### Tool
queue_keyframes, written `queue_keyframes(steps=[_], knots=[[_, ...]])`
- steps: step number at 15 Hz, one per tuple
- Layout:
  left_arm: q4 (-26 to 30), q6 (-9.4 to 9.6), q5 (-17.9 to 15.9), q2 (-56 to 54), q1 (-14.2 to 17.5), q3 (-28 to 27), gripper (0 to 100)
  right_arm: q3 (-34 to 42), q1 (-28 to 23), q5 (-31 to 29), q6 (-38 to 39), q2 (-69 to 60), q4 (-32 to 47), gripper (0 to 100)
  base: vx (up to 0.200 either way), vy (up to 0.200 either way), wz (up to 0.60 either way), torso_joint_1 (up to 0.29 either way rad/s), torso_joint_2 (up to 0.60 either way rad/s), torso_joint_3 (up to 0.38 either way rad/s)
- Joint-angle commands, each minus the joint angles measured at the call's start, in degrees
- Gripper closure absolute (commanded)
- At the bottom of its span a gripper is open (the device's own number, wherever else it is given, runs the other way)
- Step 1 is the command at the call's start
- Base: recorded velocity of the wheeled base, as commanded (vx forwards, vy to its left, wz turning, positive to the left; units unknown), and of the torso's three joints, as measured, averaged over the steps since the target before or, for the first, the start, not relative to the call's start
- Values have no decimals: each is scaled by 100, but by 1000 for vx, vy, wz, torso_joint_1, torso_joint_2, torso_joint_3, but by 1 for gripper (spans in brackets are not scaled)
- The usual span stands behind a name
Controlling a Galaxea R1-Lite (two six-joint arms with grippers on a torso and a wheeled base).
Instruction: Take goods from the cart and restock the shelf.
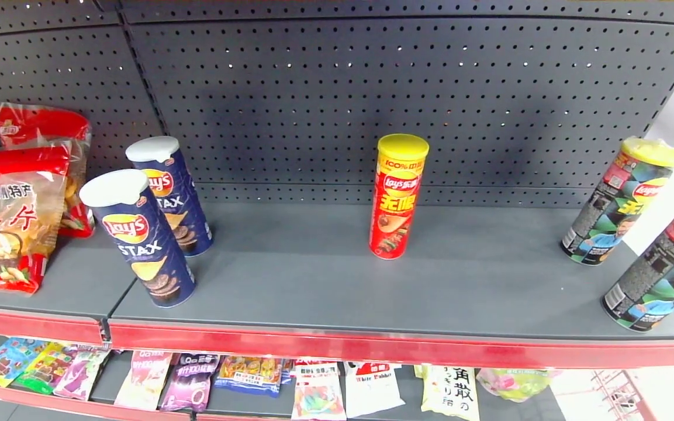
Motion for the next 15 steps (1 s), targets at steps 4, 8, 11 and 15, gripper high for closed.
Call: queue_keyframes(steps=[4, 8, 11, 15], knots=[[-277, 132, -1931, 4221, -1440, -2723, 0, 115, 54, 31, 14, 101, -7, 100, 0, 0, 0, 0, 0, 0], [-392, 307, -1975, 6251, -1924, -3874, 0, 124, 54, 23, 14, 101, -7, 100, 0, 0, 0, 0, 0, 0], [-972, 1098, -2204, 7781, -1915, -4542, 0, 115, 37, -4, 14, 101, -16, 100, 0, 0, 0, 0, 0, 0], [-1130, 1195, -2256, 8906, -1915, -5526, 0, 106, 19, -30, 23, 93, -16, 100, 0, 0, 0, 0, 0, 0]])
